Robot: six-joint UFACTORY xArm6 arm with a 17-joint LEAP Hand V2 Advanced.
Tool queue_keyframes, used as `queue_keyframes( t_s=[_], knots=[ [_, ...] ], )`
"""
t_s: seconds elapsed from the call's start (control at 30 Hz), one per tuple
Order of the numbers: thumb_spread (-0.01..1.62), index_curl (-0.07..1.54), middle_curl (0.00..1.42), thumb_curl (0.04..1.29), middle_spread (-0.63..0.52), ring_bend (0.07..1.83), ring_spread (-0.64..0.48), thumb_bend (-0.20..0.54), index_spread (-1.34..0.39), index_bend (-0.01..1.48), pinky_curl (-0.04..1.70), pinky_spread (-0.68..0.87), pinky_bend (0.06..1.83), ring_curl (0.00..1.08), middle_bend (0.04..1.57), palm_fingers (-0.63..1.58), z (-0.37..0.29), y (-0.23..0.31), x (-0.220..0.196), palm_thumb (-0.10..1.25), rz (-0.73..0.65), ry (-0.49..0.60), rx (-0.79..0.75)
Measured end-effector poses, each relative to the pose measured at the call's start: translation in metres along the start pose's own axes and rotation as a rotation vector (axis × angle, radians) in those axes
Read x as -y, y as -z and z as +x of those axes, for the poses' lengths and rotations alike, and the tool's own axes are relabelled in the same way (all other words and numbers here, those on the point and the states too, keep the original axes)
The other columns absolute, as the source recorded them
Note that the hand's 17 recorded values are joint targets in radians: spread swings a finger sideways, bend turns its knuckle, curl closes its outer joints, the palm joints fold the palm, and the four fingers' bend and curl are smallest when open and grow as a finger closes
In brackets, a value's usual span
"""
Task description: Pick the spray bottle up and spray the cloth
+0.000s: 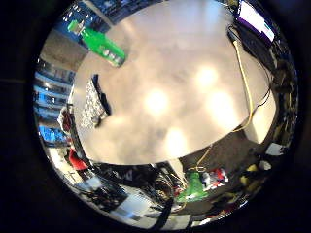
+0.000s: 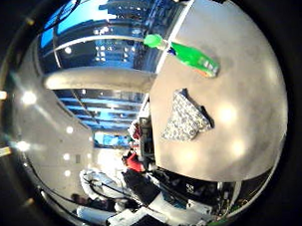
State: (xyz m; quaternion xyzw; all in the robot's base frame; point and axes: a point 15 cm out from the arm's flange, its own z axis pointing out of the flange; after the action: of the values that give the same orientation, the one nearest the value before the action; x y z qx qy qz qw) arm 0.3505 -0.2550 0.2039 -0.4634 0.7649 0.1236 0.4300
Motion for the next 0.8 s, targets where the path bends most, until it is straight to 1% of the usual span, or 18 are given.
queue_keyframes(
  t_s=[0.07,0.17,0.33,0.4,0.63,0.8],
  knots=[
    [0.96,0.16,0.24,0.28,0.15,0.29,0.21,-0.029,-0.27,0.1,0.37,0.46,0.58,0.28,0.16,-0.1,-0.01,-0.003,0.006,0.32,-0.002,-0.001,0.063],
    [0.95,0.15,0.23,0.28,0.16,0.3,0.23,-0.028,-0.27,0.11,0.37,0.48,0.62,0.28,0.16,-0.1,-0.01,-0.015,0.012,0.32,0.008,-0.042,0.142],
    [0.95,0.17,0.25,0.29,0.14,0.3,0.2,-0.025,-0.26,0.14,0.34,0.44,0.56,0.28,0.18,-0.07,-0.024,-0.021,0.037,0.36,0.103,-0.073,0.324],
    [0.95,0.17,0.25,0.29,0.13,0.31,0.19,-0.025,-0.25,0.14,0.34,0.44,0.55,0.28,0.18,-0.07,-0.03,-0.031,0.043,0.37,0.112,-0.068,0.365],
    [0.95,0.19,0.26,0.29,0.13,0.3,0.17,-0.028,-0.25,0.13,0.32,0.41,0.51,0.28,0.18,-0.06,-0.017,-0.045,0.059,0.39,0.126,-0.079,0.381],
    [0.95,0.19,0.27,0.29,0.12,0.3,0.16,-0.029,-0.26,0.13,0.31,0.39,0.49,0.27,0.18,-0.07,-0.004,-0.078,0.063,0.4,0.106,-0.074,0.383]
  ],
)
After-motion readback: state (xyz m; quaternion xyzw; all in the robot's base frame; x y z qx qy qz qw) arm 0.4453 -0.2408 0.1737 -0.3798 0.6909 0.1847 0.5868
